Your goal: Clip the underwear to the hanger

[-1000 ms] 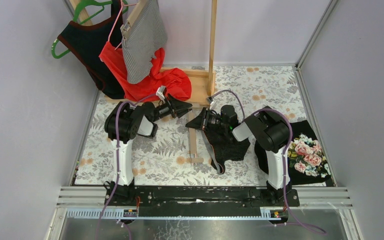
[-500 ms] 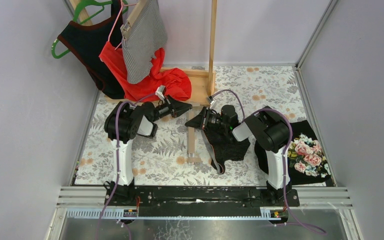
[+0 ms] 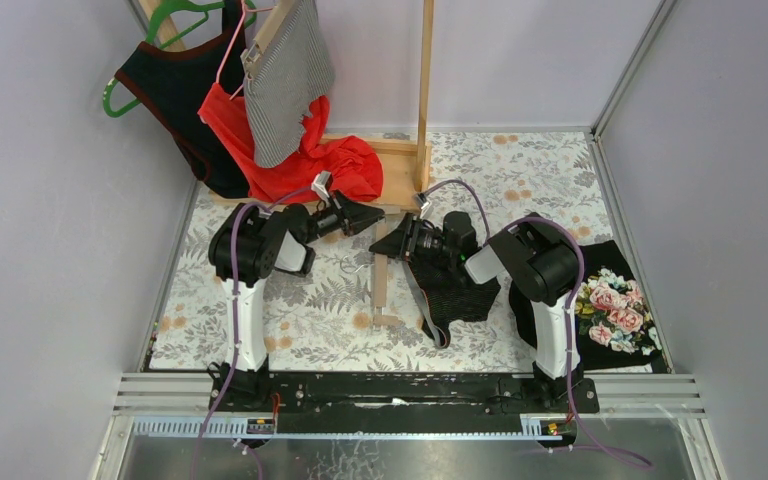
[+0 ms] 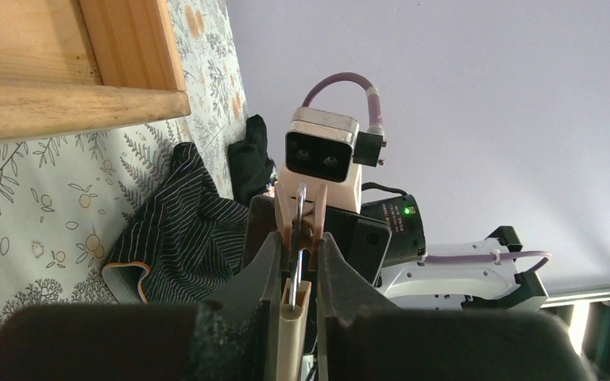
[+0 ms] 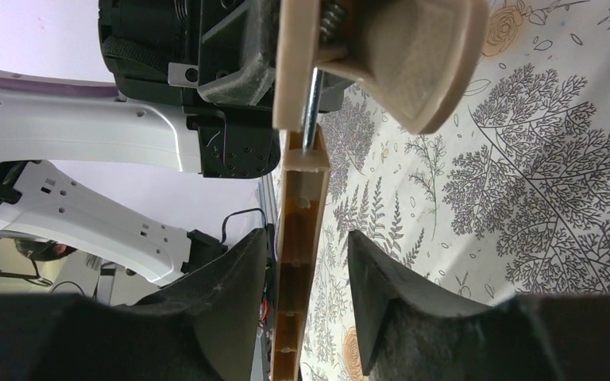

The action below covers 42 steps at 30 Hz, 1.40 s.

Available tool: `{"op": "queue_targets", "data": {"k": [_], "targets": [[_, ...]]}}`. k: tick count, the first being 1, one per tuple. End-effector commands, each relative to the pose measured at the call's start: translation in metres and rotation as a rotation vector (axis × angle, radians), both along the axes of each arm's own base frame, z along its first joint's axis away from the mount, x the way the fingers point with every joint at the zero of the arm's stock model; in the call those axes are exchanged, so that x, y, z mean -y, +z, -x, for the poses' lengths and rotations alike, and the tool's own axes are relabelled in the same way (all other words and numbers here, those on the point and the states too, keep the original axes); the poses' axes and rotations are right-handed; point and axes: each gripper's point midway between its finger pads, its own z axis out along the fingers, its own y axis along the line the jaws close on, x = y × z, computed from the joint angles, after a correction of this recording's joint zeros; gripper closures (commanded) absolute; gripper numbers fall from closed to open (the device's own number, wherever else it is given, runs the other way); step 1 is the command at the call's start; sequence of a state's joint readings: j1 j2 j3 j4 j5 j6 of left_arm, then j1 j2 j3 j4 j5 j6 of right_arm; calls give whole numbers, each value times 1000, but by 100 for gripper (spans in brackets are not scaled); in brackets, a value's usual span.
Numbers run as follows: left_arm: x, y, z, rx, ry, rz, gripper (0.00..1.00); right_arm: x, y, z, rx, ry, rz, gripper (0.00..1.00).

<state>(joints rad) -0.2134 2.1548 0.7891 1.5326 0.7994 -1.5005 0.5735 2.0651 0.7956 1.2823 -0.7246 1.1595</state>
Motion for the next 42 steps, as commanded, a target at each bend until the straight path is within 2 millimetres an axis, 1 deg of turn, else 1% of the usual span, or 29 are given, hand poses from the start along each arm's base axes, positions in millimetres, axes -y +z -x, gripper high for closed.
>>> {"op": "queue_targets", "data": {"k": [1, 4, 8, 10, 13, 14, 16, 17, 19, 20, 23, 25, 26, 27, 28, 29, 30, 31, 32, 34, 35, 37, 40, 41, 42], "targets": [[-7, 17, 7, 68, -15, 15, 100, 4, 24, 0, 102, -4, -56, 50], [-14, 14, 7, 59, -11, 8, 100, 13, 27, -3, 109, -21, -63, 50], [-23, 10, 8, 45, -6, 2, 100, 35, 32, -9, 125, -54, -73, 50], [-26, 8, 9, 39, -2, -2, 100, 46, 39, -12, 146, -68, -74, 50], [-31, 6, 9, 27, -1, -13, 100, 56, 46, -15, 179, -68, -43, 50], [-32, 3, 10, 14, -1, -22, 100, 58, 46, -16, 191, -64, -14, 50], [-34, -1, 10, 1, 5, -40, 100, 60, 44, -21, 223, -57, 81, 50], [-35, -2, 11, -4, 7, -49, 100, 61, 40, -25, 242, -53, 157, 50], [-36, -4, 12, -10, 10, -65, 100, 70, 32, -38, 325, -32, 343, 50], [-36, -4, 12, -12, 12, -69, 100, 77, 27, -45, 393, -11, 449, 50], [-37, -4, 14, -17, 10, -70, 100, 92, 28, -65, 491, 35, 642, 52], [-37, -4, 16, -20, 10, -65, 100, 97, 32, -72, 513, 67, 687, 52], [-37, -4, 16, -23, 9, -63, 100, 99, 34, -74, 521, 76, 699, 43], [-37, -4, 18, -24, 6, -60, 100, 102, 33, -75, 517, 86, 714, 25], [-38, -3, 19, -21, 4, -57, 100, 104, 35, -76, 522, 95, 726, 15], [-38, -1, 19, -22, 3, -52, 100, 106, 34, -75, 526, 113, 739, 21], [-38, 0, 20, -18, 2, -49, 100, 108, 33, -74, 524, 126, 753, 33], [-39, 1, 21, -17, 0, -48, 100, 109, 32, -74, 524, 135, 760, 41], [-39, 2, 21, -14, 1, -48, 100, 111, 31, -74, 520, 144, 769, 40], [-40, 3, 21, -14, 3, -48, 100, 113, 25, -75, 483, 166, 800, 35], [-41, 3, 22, -17, 4, -48, 100, 116, 21, -75, 453, 174, 821, 34], [-41, 3, 22, -18, 4, -47, 100, 120, 20, -72, 407, 160, 840, 34], [-43, 2, 23, -26, 7, -48, 100, 123, 26, -54, 370, 74, 796, 35], [-44, 1, 22, -29, 9, -48, 100, 124, 21, -43, 347, 56, 793, 36], [-45, 2, 22, -29, 10, -48, 100, 129, 21, -34, 342, 26, 823, 36]]}}
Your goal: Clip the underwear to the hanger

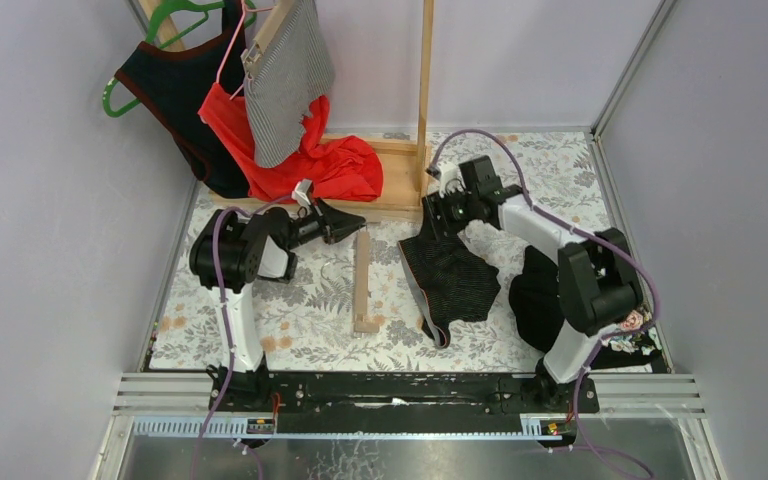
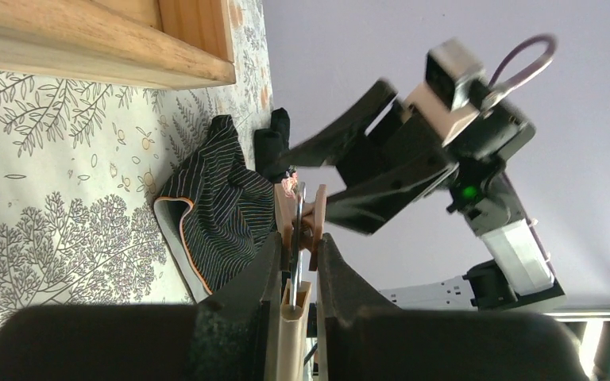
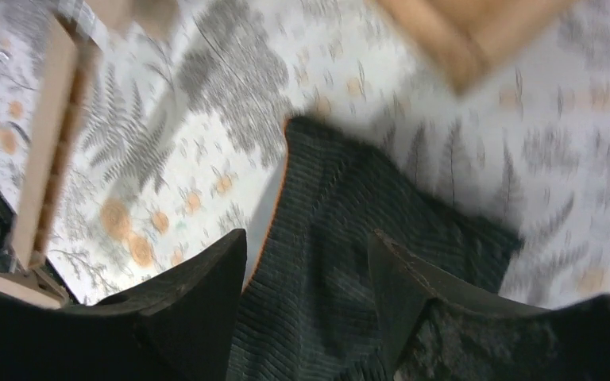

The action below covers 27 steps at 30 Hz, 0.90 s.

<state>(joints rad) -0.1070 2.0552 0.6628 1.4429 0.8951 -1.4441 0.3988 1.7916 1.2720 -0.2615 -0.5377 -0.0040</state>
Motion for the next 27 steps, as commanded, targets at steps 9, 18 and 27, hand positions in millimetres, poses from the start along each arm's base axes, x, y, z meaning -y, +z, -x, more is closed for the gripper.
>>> {"op": "queue_targets", "data": {"k": [9, 18, 27], "targets": [[-8, 11, 3, 27, 7, 10, 100, 14, -38, 106, -46, -188, 213, 40], [-9, 10, 4, 24, 10, 7, 100, 20, -47, 128, -67, -202, 204, 39], [-9, 7, 4, 21, 9, 5, 100, 14, -45, 137, -45, -190, 238, 39]]}}
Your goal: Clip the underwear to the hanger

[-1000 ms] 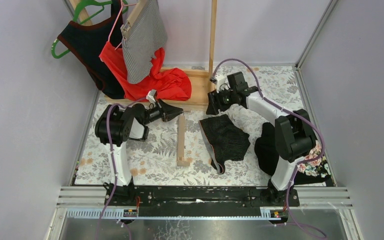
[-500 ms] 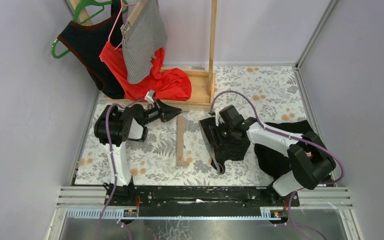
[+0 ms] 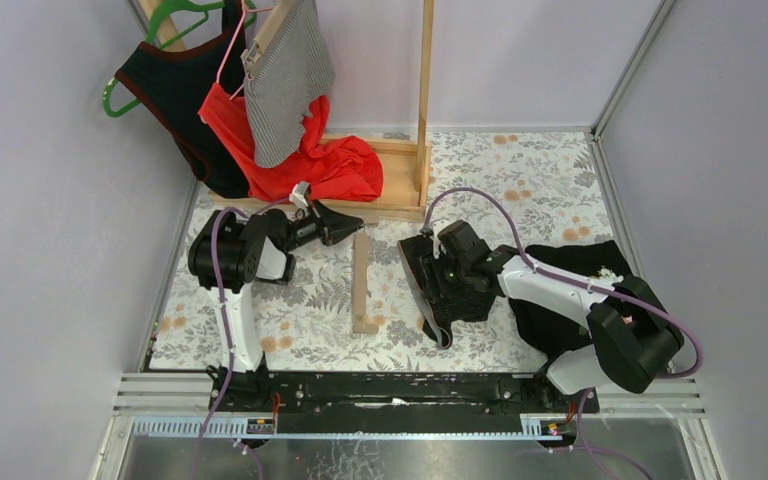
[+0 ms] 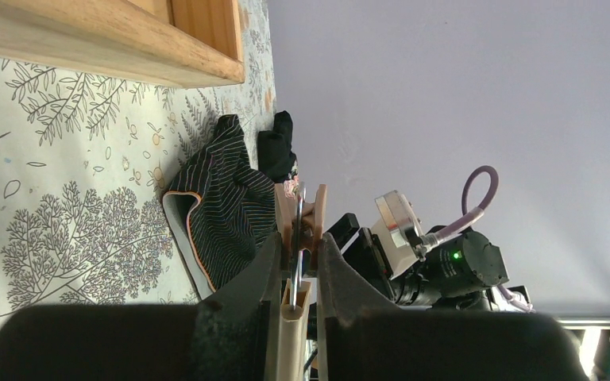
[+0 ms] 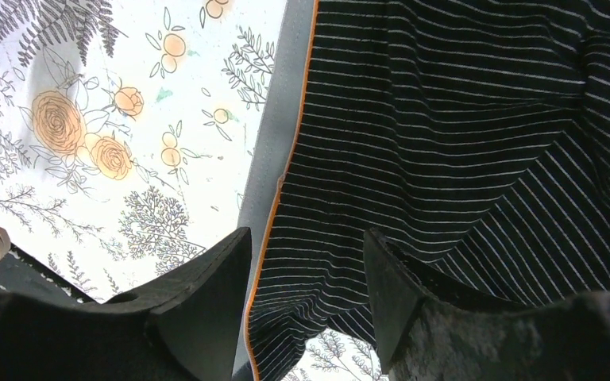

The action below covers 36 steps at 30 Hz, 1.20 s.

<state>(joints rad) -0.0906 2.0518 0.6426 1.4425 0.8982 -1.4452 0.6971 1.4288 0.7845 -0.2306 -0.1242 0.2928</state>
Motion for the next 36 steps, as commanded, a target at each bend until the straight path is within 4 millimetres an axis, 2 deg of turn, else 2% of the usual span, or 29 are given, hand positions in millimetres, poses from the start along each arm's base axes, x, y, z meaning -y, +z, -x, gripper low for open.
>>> {"op": "queue_targets", "data": {"k": [1, 12, 15, 17, 20, 25, 30, 33, 36], "targets": [[-3, 11, 1, 40, -2, 6, 100, -5, 5, -1, 33, -6, 21, 39], [-5, 9, 1, 34, 3, 9, 100, -12, -9, 7, 34, 17, 101, 41], [-6, 8, 1, 30, 3, 10, 100, -13, -10, 6, 45, 15, 123, 48], [-6, 7, 1, 28, 3, 12, 100, -13, -11, 6, 57, 9, 141, 57], [-6, 7, 1, 30, 2, 15, 100, -15, -9, 5, 75, 4, 156, 60], [-6, 5, 0, 23, 4, 16, 100, -23, -2, 5, 105, 6, 170, 80], [-7, 5, 1, 24, 5, 21, 100, -31, -3, 10, 107, 21, 179, 87], [-9, 5, 0, 23, 7, 21, 100, -41, -5, 15, 90, 39, 165, 85], [-11, 5, -1, 20, 12, 22, 100, -45, -10, 20, 56, 52, 157, 54]]}}
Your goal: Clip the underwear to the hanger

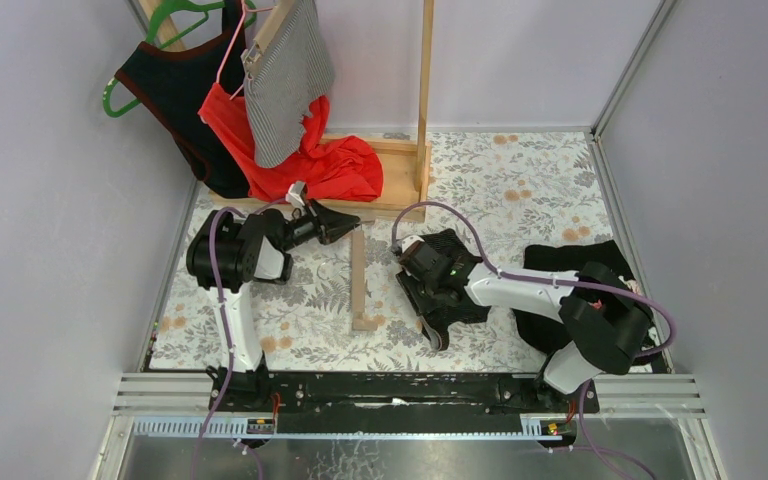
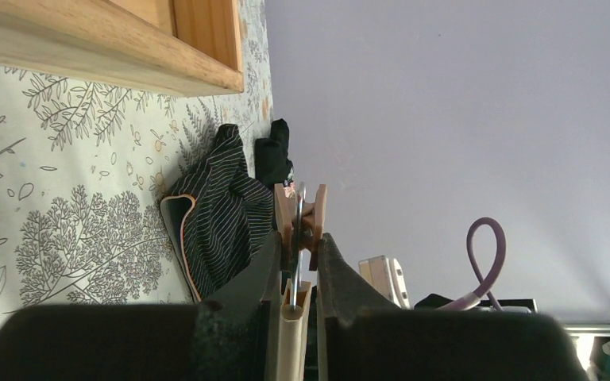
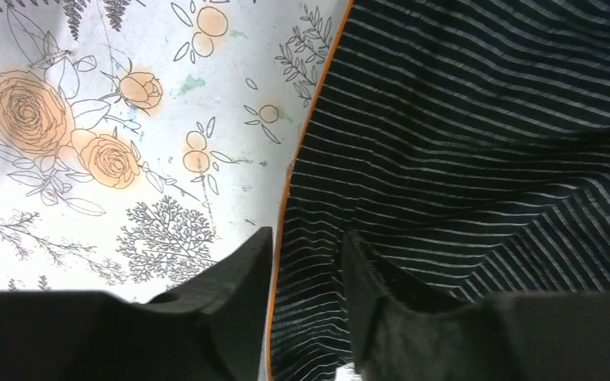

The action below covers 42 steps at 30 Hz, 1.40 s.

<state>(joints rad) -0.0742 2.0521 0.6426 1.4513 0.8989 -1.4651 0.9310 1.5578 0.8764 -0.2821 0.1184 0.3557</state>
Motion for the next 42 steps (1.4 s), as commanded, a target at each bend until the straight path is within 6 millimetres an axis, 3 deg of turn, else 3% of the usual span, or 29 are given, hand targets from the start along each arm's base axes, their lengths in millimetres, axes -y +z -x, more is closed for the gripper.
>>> {"op": "queue_targets", "data": {"k": [1, 4, 7, 11, 14, 19, 20, 22, 26, 34, 42], "targets": [[-6, 3, 2, 28, -1, 11, 100, -15, 6, 2, -22, 8, -29, 51], [-7, 3, 2, 28, 2, 12, 100, -21, 19, 7, -24, 35, -91, 45], [-9, 4, 2, 28, 3, 11, 100, -29, 54, 3, 50, 73, -182, 32], [-10, 6, 2, 32, 6, 13, 100, -34, 109, -23, 145, 155, -302, 31], [-10, 7, 2, 27, 8, 16, 100, -30, 131, -52, 190, 270, -377, 35], [-10, 10, 3, 26, 13, 26, 100, -26, 119, -101, 221, 449, -321, 42], [-10, 12, 3, 28, 13, 27, 100, -24, 104, -105, 172, 451, -297, 44], [-10, 13, 4, 31, 16, 26, 100, -30, 95, -118, 123, 476, -287, 48], [-10, 15, 6, 33, 15, 29, 100, -44, 91, -130, 130, 526, -381, 46], [-10, 17, 13, 32, 24, 34, 100, -43, 88, -152, 124, 590, -477, 38], [-8, 12, 16, 17, 24, 34, 100, -48, 62, -175, 49, 620, -481, 38]]}}
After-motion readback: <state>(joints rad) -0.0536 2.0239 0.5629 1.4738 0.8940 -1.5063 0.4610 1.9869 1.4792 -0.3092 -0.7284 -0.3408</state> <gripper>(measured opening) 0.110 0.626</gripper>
